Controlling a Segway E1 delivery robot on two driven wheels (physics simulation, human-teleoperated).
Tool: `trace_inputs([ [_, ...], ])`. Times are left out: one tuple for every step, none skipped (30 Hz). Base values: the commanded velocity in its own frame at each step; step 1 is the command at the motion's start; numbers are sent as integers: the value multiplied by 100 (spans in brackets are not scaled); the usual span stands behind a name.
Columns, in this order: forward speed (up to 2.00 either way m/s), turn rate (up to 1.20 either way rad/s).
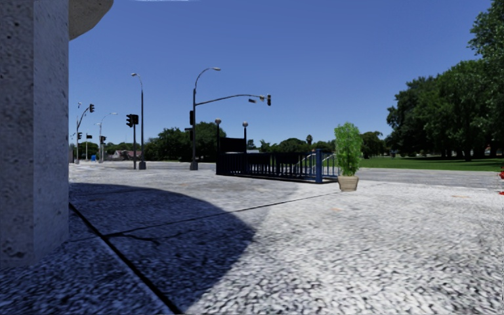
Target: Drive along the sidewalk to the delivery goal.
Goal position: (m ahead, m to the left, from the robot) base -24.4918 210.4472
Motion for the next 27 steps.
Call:
trace_inputs([
  [200, 37],
  [200, 37],
  [200, 37],
  [200, 37],
  [200, 37],
  [200, 37],
  [200, 37],
  [200, 37],
  [200, 37],
  [200, 37],
  [200, 37],
  [200, 37],
  [200, 37],
  [200, 37],
  [200, 37],
  [200, 37],
  [200, 37],
  [200, 37],
  [200, 37],
  [200, 36],
  [200, 36],
  [200, 36],
  [200, 36],
  [200, 36],
  [200, 36],
  [200, 36],
  [200, 36],
])
